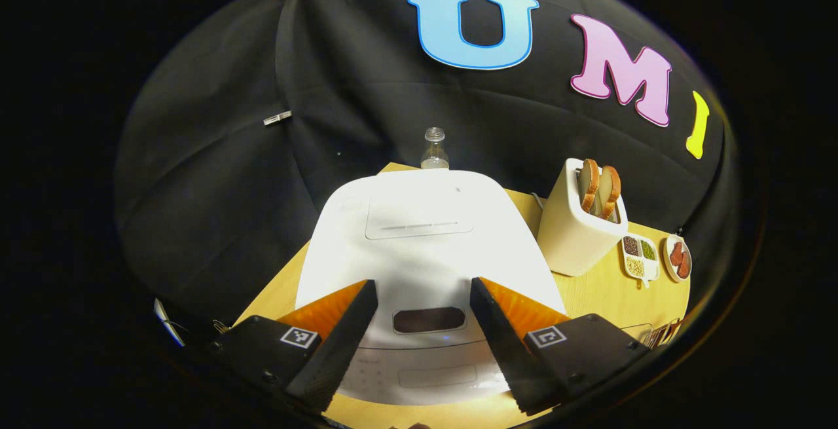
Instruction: Close the left gripper, press the button to open the rice cooker; take a wooden spoon from the chopstick holder with the right hand, scoop a spoonful of rice and pour it into the rice cooker, then put the wooden spoon back into the chopstick holder.
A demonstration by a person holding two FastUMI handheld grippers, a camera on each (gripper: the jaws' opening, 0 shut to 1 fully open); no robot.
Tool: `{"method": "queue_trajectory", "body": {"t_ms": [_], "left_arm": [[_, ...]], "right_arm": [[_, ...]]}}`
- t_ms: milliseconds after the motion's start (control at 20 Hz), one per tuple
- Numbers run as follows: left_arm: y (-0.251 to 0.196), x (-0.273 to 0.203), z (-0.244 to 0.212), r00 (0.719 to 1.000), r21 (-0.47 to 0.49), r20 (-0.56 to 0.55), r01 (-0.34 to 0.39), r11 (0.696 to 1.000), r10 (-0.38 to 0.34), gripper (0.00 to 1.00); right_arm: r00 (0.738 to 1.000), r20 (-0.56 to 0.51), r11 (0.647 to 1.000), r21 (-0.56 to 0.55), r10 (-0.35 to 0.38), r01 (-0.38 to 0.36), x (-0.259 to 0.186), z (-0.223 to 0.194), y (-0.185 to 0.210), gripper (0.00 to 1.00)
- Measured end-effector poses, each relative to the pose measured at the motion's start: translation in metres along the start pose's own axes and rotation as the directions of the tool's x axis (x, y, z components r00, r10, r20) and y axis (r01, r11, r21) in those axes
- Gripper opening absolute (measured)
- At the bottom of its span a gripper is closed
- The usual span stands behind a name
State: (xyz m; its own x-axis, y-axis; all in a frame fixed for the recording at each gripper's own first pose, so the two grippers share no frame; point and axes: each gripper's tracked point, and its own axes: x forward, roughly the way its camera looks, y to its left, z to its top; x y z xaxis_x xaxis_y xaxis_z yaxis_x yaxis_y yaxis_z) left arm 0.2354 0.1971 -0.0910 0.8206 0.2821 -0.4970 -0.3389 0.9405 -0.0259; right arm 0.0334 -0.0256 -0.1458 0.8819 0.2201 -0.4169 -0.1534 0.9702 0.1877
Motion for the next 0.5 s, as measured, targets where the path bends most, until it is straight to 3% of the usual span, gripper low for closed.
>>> {"method": "queue_trajectory", "body": {"t_ms": [100,250,350,500], "left_arm": [[0.001,-0.003,0.001,1.000,-0.019,0.017,-0.004,1.000,0.004,1.00],[0.013,-0.032,0.014,0.992,-0.136,0.110,-0.039,0.990,0.054,0.97],[0.018,-0.061,0.023,0.983,-0.198,0.175,-0.023,0.980,0.059,0.97],[0.028,-0.105,0.033,0.960,-0.215,0.272,-0.003,0.977,0.063,0.94]], "right_arm": [[1.000,0.008,1.000,0.012,-0.010,0.010,0.002,0.003,-0.015,0.99],[1.000,0.003,1.000,0.021,-0.001,0.001,0.010,0.006,-0.031,0.99],[1.000,0.008,1.000,0.010,0.011,-0.011,0.014,0.010,-0.035,0.99],[0.999,0.023,1.000,-0.013,0.024,-0.023,0.017,0.020,-0.035,0.99]]}}
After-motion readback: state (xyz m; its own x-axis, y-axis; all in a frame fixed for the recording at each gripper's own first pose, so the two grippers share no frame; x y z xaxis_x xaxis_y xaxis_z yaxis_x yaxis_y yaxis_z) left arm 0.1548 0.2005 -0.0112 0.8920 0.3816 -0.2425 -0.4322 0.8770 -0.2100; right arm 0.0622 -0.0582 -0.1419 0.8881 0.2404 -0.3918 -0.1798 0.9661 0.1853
